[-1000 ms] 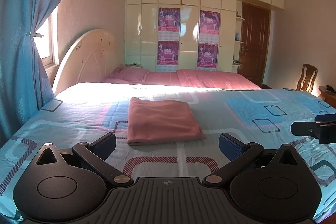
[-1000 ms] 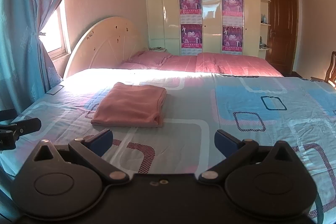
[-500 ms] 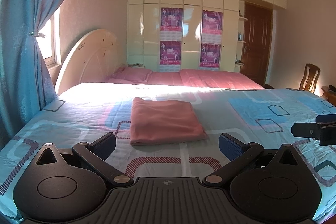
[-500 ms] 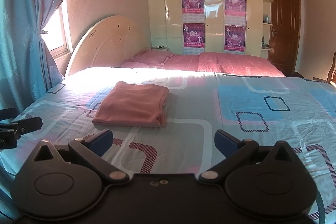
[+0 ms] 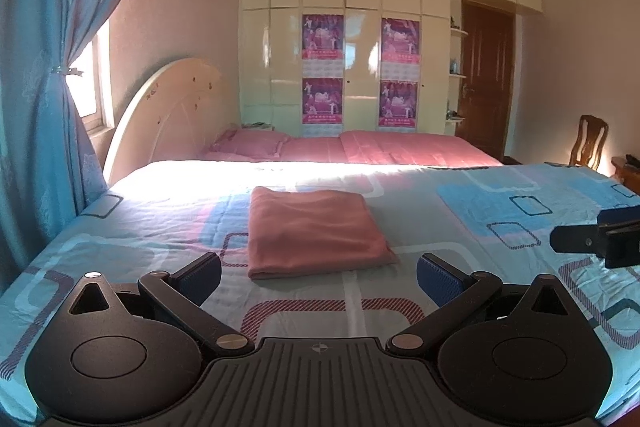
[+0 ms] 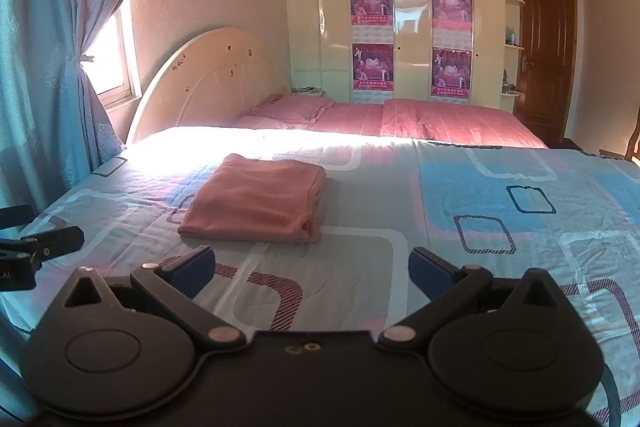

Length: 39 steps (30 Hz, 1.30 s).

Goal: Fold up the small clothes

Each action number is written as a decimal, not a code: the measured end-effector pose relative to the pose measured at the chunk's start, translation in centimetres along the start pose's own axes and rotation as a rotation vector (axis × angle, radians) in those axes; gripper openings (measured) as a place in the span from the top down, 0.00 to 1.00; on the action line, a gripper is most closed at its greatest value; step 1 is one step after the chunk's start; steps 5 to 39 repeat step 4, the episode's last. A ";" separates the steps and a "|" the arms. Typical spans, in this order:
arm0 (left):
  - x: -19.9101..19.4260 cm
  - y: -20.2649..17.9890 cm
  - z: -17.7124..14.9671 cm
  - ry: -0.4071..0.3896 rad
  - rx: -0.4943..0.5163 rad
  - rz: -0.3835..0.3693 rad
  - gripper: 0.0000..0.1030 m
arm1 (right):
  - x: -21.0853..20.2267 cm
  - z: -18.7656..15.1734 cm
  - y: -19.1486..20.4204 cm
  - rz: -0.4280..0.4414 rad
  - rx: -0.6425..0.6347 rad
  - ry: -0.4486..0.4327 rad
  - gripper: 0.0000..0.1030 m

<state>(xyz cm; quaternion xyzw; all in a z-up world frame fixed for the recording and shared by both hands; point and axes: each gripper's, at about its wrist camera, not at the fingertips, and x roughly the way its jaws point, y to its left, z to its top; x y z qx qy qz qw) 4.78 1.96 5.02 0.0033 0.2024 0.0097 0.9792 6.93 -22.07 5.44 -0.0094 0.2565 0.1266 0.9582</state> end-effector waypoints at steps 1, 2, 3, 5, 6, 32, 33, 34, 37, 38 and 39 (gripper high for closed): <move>0.0 0.0 0.0 -0.002 0.003 -0.003 0.00 | 0.0 0.0 0.0 0.002 -0.001 -0.001 0.01; 0.0 -0.1 0.0 -0.006 0.005 -0.002 0.00 | -0.1 0.1 -0.1 0.004 -0.002 -0.002 0.01; -0.1 -0.1 0.1 -0.009 0.008 -0.002 0.00 | -0.1 0.2 -0.1 0.008 -0.004 -0.003 0.01; -0.1 -0.1 0.1 -0.007 0.008 -0.003 0.00 | -0.1 0.2 0.0 0.009 -0.006 -0.004 0.01; -0.1 -0.1 0.1 -0.007 0.008 -0.003 0.00 | -0.1 0.2 0.0 0.009 -0.006 -0.004 0.01; -0.1 -0.1 0.1 -0.007 0.008 -0.003 0.00 | -0.1 0.2 0.0 0.009 -0.006 -0.004 0.01; -0.1 -0.1 0.1 -0.007 0.008 -0.003 0.00 | -0.1 0.2 0.0 0.009 -0.006 -0.004 0.01; -0.1 -0.1 0.1 -0.007 0.008 -0.003 0.00 | -0.1 0.2 0.0 0.009 -0.006 -0.004 0.01; -0.1 -0.1 0.1 -0.007 0.008 -0.003 0.00 | -0.1 0.2 0.0 0.009 -0.006 -0.004 0.01; -0.1 -0.1 0.1 -0.007 0.008 -0.003 0.00 | -0.1 0.2 0.0 0.009 -0.006 -0.004 0.01; -0.1 -0.1 0.1 -0.007 0.008 -0.003 0.00 | -0.1 0.2 0.0 0.009 -0.006 -0.004 0.01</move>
